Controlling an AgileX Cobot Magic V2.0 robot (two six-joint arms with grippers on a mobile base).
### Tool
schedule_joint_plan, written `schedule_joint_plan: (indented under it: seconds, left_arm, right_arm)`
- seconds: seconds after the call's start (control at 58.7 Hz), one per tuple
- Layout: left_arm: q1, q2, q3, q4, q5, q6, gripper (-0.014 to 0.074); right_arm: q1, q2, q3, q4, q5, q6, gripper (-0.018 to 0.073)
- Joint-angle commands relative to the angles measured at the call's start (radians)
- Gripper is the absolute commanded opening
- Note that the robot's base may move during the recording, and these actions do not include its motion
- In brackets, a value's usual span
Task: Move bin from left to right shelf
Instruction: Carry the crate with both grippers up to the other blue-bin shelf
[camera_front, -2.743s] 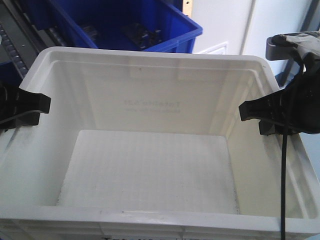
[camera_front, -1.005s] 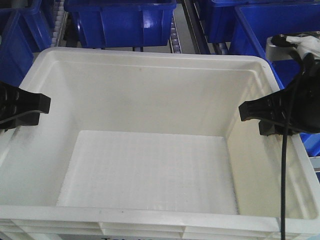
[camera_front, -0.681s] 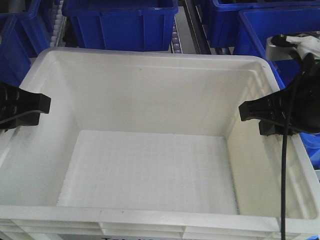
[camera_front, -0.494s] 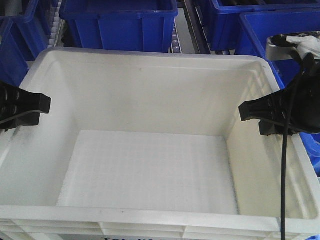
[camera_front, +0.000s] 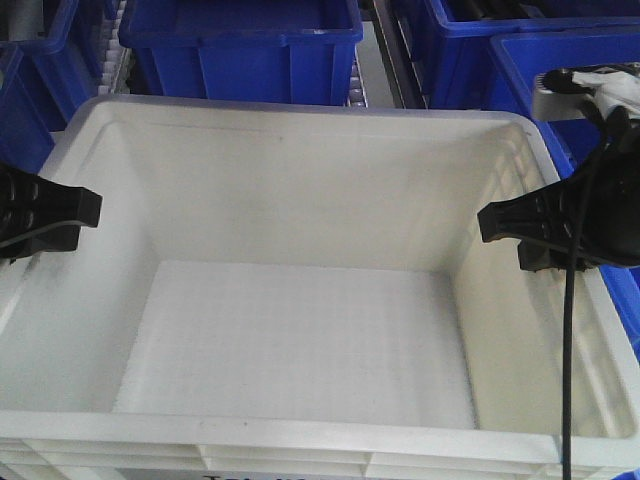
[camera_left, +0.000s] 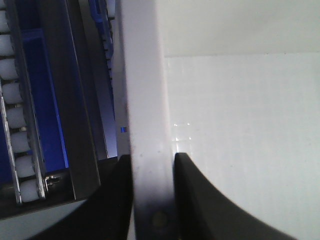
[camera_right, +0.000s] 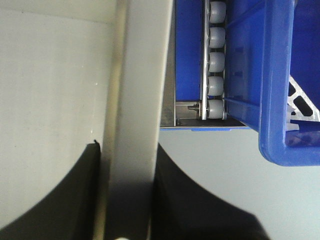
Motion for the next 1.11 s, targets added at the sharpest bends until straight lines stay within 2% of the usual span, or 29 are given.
schedule_joint_plan:
  seconds: [0.0,1.09]
  left_arm:
    - [-0.006,-0.03,-0.037,0.027,-0.097,0.016,-0.0006]
    - [-0.006,-0.03,-0.037,0.027,-0.097,0.016,-0.0006]
  right_arm:
    - [-0.002,-0.033,-0.039,-0.048,-0.03,-0.038,0.0013]
    - [-0.002,-0.033,-0.039,-0.048,-0.031,-0.038,0.0013]
